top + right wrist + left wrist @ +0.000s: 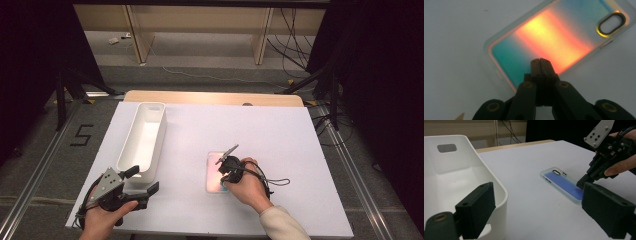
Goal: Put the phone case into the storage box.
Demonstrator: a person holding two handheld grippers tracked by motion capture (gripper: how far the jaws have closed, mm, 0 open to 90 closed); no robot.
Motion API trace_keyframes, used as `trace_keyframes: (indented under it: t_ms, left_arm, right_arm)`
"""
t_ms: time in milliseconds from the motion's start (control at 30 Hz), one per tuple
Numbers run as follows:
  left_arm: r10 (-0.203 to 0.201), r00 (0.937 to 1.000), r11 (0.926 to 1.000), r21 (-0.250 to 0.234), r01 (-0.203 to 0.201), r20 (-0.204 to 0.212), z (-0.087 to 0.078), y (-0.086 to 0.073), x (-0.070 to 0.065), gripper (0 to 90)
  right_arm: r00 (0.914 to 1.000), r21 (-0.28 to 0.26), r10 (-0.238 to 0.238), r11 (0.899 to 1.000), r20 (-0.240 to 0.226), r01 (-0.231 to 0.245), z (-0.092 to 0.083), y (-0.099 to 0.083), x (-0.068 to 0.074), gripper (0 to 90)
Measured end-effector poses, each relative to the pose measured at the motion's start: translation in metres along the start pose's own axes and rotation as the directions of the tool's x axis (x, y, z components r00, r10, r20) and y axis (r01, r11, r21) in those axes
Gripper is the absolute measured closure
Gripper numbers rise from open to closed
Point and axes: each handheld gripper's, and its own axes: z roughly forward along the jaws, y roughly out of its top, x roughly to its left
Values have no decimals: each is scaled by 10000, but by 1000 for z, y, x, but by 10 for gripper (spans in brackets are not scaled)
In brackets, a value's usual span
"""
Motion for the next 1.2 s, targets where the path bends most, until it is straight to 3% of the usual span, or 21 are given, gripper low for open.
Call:
trace_keyframes:
  t_ms: [33, 267, 533, 567, 867, 1100, 1200]
  left_arm:
    - [150, 9998, 9998, -111, -149, 119, 1, 0, 1, 111]
    - [0, 10000, 10000, 4, 0, -6, 0, 0, 0, 111]
    - [205, 9997, 9998, -83, -204, 118, 1, 0, 1, 111]
    - [76, 10000, 10000, 12, -76, 37, 0, 0, 0, 111]
    - [154, 9999, 9999, -7, -154, 55, 0, 1, 1, 112]
    - [28, 10000, 10000, -20, -28, 45, 0, 1, 0, 112]
    - [9, 10000, 10000, -24, -9, 47, 0, 1, 0, 112]
  right_arm:
    - [10000, 20, 36, 10000, 10, -36, 0, 0, 0, 900]
    - [10000, -38, 78, 10000, -35, -78, 0, 0, -1, 900]
    - [9999, -46, 168, 9998, -18, -168, 0, -1, -2, 900]
    - [9999, -50, 171, 9998, -26, -171, 0, -1, -2, 900]
    - [9995, -54, 316, 9995, -28, -316, 0, -1, -3, 900]
    - [9970, -646, 768, 9949, -132, -775, -16, 2, -6, 784]
    - [9920, -907, 1244, 9879, -208, -1257, -25, 2, -10, 720]
